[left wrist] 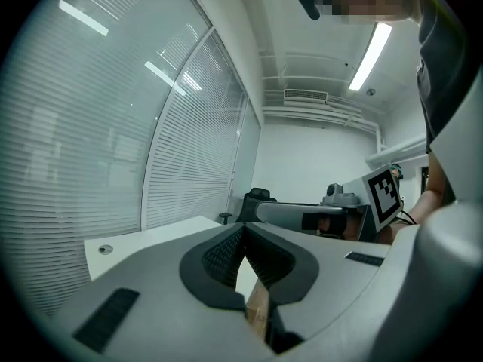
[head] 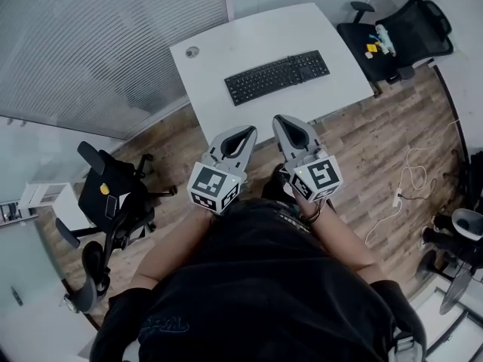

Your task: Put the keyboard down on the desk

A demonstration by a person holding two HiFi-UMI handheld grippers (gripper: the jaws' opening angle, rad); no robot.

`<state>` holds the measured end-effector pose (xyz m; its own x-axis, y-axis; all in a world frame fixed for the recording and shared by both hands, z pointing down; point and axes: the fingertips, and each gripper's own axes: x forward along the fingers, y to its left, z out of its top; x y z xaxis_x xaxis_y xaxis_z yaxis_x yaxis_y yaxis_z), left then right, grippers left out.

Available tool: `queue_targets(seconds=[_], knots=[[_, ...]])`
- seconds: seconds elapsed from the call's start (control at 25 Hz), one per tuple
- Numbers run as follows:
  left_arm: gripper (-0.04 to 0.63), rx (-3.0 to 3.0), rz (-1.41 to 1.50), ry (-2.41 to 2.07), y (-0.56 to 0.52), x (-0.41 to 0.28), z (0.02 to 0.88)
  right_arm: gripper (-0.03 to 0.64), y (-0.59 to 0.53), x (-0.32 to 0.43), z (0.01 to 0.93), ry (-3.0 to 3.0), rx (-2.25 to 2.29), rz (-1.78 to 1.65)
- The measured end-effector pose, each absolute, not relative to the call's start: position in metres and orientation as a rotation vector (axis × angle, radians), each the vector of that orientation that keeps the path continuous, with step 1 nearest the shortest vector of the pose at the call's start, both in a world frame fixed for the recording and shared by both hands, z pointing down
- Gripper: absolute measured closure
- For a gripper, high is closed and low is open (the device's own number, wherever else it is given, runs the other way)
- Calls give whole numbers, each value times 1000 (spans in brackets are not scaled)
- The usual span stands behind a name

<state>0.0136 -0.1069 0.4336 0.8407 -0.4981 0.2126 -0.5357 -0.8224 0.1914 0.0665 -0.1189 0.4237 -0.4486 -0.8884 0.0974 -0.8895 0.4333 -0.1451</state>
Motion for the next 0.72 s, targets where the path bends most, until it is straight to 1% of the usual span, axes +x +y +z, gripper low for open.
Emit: queue_targets(seconds=[0.44, 0.72], knots=[[580, 2758, 216, -742, -48, -76, 442, 594, -50, -9, 432, -2601, 1730, 280], [580, 2780, 192, -724, -19, -101, 424, 594, -13, -39, 415, -2601, 1731, 244]])
